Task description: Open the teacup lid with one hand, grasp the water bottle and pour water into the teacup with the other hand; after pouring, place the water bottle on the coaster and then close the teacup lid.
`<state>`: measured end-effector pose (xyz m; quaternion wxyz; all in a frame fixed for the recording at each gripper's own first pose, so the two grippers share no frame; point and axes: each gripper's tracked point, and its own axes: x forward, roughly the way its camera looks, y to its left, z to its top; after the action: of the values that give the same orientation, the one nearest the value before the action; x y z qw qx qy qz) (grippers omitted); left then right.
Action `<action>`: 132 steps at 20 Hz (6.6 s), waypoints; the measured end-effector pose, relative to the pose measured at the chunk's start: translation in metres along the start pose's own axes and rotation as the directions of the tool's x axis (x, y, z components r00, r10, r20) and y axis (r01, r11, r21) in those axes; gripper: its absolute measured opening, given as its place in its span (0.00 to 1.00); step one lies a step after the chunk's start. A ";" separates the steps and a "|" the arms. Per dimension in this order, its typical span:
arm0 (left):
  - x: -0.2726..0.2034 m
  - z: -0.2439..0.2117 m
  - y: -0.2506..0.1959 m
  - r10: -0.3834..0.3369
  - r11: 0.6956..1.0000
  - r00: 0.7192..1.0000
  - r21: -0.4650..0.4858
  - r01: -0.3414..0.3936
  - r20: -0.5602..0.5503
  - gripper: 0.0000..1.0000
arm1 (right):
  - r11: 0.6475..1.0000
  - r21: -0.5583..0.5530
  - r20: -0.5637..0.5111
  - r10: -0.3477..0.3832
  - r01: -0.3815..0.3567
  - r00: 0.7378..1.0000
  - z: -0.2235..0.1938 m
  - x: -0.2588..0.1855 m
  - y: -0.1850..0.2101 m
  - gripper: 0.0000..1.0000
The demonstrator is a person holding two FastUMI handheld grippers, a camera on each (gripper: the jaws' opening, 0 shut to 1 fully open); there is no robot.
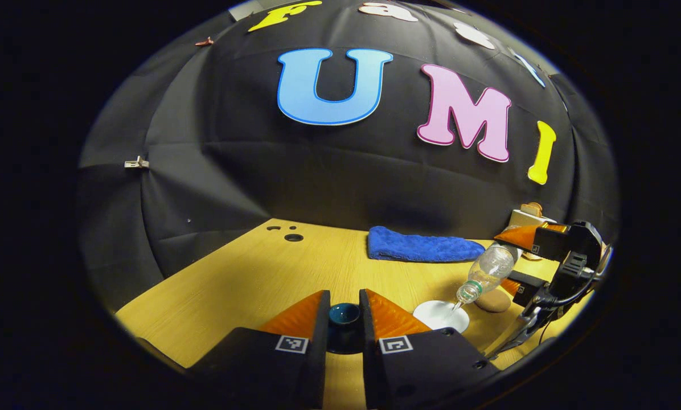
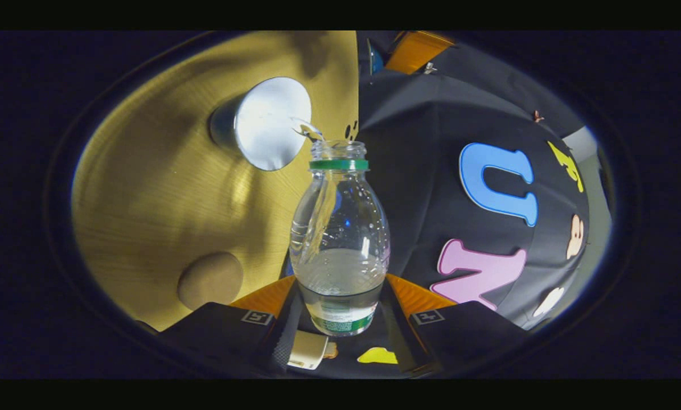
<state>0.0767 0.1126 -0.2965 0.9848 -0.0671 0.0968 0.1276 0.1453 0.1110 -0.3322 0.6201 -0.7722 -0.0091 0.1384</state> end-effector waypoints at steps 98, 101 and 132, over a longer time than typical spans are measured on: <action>0.055 -0.024 -0.133 -0.202 0.977 0.978 0.064 0.205 -0.058 0.43 | -0.322 0.943 0.136 0.156 -0.080 0.978 -0.035 -0.071 0.059 0.98; 0.047 -0.007 -0.132 -0.201 0.977 0.979 0.060 0.203 -0.039 0.47 | -0.293 0.954 0.113 0.151 -0.065 0.982 -0.041 -0.078 0.045 0.98; -0.138 0.237 -0.136 -0.252 0.966 0.960 0.087 0.243 0.119 0.46 | -0.223 0.973 -0.060 -0.007 0.057 0.998 -0.074 -0.215 -0.224 0.97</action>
<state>0.0231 -0.0137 -0.0223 0.9990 -0.0350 0.0283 0.0037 -0.0097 0.0523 -0.0597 0.9936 0.0015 0.0923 0.0651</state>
